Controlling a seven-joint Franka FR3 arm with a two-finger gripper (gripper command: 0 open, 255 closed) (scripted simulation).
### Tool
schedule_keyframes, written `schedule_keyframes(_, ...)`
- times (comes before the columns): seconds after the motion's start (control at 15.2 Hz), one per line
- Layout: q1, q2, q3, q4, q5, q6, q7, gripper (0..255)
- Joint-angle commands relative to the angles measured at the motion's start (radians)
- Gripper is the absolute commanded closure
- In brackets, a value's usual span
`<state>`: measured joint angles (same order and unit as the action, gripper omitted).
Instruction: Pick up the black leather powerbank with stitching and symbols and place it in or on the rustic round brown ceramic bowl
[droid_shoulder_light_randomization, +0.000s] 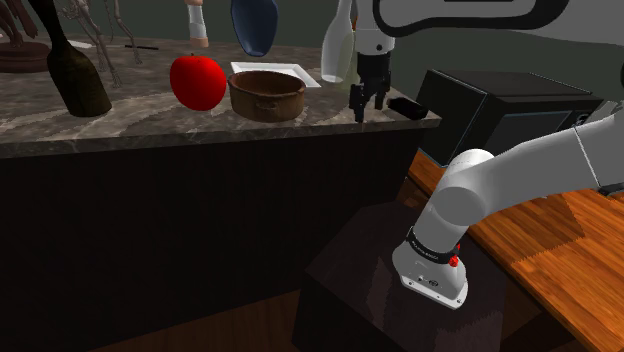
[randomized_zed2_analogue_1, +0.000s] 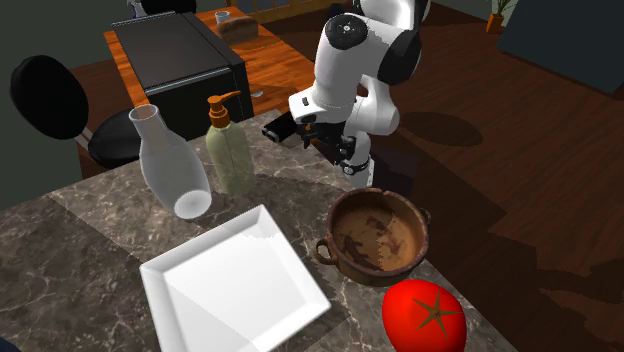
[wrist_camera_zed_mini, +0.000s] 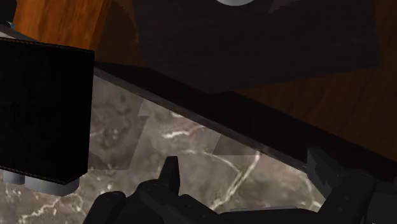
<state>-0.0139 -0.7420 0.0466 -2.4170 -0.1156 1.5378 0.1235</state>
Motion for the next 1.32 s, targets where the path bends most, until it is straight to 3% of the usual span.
schedule_keyframes(0.0, 0.000, 0.000, 0.000, 0.000, 0.000, 0.000, 0.000, 0)
schedule_keyframes(0.79, -0.087, -0.142, -0.351, 0.051, -0.122, -0.044, -0.351, 0)
schedule_keyframes(1.25, -0.095, -0.167, -0.368, -0.041, -0.139, 0.024, -0.349, 0)
